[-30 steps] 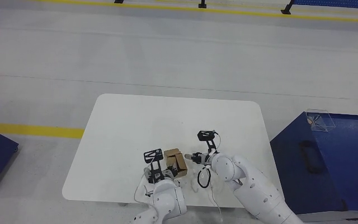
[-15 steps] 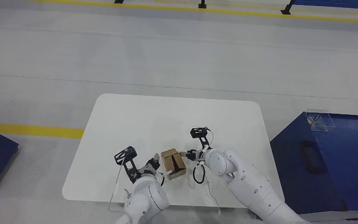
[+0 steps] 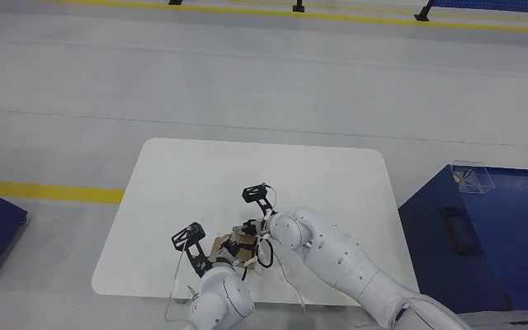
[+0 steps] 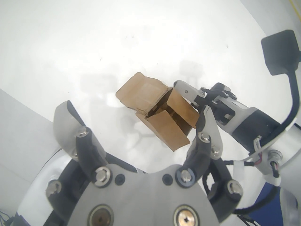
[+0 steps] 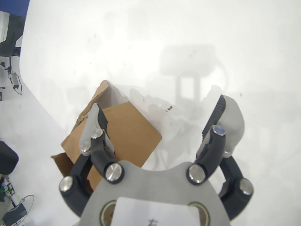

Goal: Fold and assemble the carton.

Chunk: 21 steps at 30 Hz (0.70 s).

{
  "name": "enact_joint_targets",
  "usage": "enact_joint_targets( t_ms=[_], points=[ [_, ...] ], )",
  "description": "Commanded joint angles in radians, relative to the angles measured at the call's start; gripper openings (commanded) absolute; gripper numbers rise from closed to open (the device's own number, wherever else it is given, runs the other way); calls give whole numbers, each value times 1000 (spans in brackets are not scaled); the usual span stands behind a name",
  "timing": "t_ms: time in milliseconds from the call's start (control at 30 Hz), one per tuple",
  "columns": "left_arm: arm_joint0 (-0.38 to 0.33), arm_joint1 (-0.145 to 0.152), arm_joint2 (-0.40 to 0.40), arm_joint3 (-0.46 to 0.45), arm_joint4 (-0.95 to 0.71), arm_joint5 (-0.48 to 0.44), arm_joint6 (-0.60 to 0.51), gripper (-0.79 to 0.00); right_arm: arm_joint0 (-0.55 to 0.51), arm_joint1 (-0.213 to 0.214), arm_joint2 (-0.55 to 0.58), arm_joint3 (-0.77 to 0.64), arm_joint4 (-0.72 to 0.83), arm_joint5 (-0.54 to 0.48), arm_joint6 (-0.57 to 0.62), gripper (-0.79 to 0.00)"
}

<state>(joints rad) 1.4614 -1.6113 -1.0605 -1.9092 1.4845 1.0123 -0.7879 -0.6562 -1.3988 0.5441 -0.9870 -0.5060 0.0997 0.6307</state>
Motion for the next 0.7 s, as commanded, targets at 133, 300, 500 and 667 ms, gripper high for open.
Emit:
enact_joint_targets(
  t_ms=[133, 300, 500, 667],
  points=[
    [21, -14, -3, 4, -25, -3, 79, 0, 9, -6, 77, 80, 79, -84, -106, 0],
    [49, -7, -4, 35, 54, -66, 39, 0, -43, 24, 145, 44, 86, -171, -126, 0],
    [39, -22, -69, -52, -96, -1, 102, 0, -150, 64, 211, -65, 23, -247, -190, 0],
    [46, -44, -113, -60, -284, -13, 357, 0, -258, 94, 243, -183, -126, -281, -325, 0]
  ],
)
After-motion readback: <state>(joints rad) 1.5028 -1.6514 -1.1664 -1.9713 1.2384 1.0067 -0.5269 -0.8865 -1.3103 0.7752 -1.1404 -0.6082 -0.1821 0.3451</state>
